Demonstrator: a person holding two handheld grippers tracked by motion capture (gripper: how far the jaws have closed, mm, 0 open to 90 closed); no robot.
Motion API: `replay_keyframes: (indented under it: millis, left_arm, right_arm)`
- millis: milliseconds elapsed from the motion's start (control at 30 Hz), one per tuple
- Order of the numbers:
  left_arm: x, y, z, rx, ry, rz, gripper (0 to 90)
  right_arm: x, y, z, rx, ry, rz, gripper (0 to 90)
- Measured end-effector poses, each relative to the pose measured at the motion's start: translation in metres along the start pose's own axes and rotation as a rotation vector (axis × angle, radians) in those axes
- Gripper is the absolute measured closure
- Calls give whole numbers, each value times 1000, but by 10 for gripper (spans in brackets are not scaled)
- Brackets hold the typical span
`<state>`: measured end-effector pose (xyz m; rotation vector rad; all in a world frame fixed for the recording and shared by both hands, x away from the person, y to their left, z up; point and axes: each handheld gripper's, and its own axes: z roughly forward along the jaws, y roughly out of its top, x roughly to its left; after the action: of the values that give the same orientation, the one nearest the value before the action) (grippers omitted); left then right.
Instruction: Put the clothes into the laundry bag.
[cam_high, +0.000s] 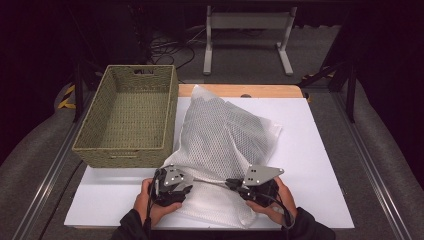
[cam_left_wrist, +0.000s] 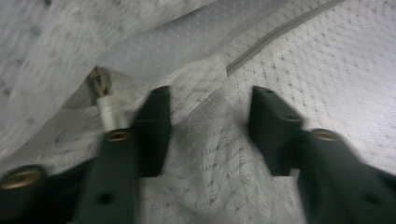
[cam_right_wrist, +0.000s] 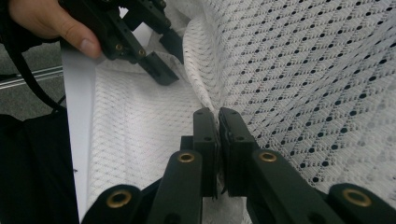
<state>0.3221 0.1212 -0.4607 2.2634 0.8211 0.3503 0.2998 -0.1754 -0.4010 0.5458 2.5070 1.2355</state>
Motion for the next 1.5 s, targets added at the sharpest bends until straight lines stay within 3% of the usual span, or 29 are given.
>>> replay_keyframes:
  millis: [33,167,233,267,300,333,367,433,533,667,733,767,800,867,933,1000,1067,1133,1200,1267,1300,1333,1433,1500]
  left_arm:
    - [2,-1,-2,3,21,-3,651]
    - [9,-5,-8,-12,18,-23,846]
    - [11,-10,-17,-37,14,-21,863]
    - [11,-15,-28,-74,18,-28,857]
    - [11,-15,-28,-74,18,-28,855]
    - [11,-22,-44,-125,10,-47,846]
    - [10,-25,-50,-136,16,-53,826]
    - [9,-30,-56,-139,25,-55,819]
    - [8,-50,-74,-121,60,-81,815]
    - [17,-69,-84,-78,106,-137,744]
    - [20,-71,-85,-67,119,-139,695]
    - [24,-74,-87,-58,155,-160,624]
    - [29,-75,-88,-51,165,-185,624]
    - [41,-79,-94,-73,209,-247,521]
    - [46,-81,-100,-113,187,-283,472]
    - [47,-78,-103,-146,160,-262,409]
    - [44,-74,-106,-155,166,-223,359]
    - [43,-73,-111,-202,120,-226,320]
    - [44,-73,-116,-228,114,-227,287]
    - [45,-74,-119,-232,119,-234,278]
    - [49,-76,-124,-233,164,-243,278]
    - [51,-78,-124,-239,174,-243,265]
    - [55,-80,-122,-223,171,-242,259]
    - [56,-78,-119,-234,139,-234,258]
  right_arm:
    - [0,0,0,1,0,2,861]
    - [1,0,0,3,-6,-7,862]
    - [1,0,0,2,-8,-13,862]
    - [1,0,0,1,-9,-11,862]
    - [1,0,0,1,-9,-11,862]
    - [0,0,-1,-2,-11,-5,863]
    - [-1,0,-2,-3,-12,-1,862]
    - [-1,0,-2,-5,-10,1,862]
    - [0,3,0,-7,-13,-3,866]
    - [3,7,6,1,-12,-20,868]
    - [2,7,7,-1,-16,-13,869]
    - [2,7,7,-1,-16,-13,869]
    - [2,7,9,-7,-21,-4,872]
    - [2,7,12,-7,-25,0,874]
    - [2,7,13,-1,-23,-5,874]
    - [2,6,13,-1,-24,-4,877]
    - [0,6,13,-4,-29,1,883]
    - [0,5,12,-2,-32,4,885]
    - [0,5,12,-5,-32,7,885]
    - [0,5,12,-4,-33,3,886]
    - [0,5,12,-5,-34,3,886]
    - [1,5,12,-5,-36,4,887]
    - [1,6,11,-10,-40,5,895]
    - [0,6,12,-9,-43,6,895]
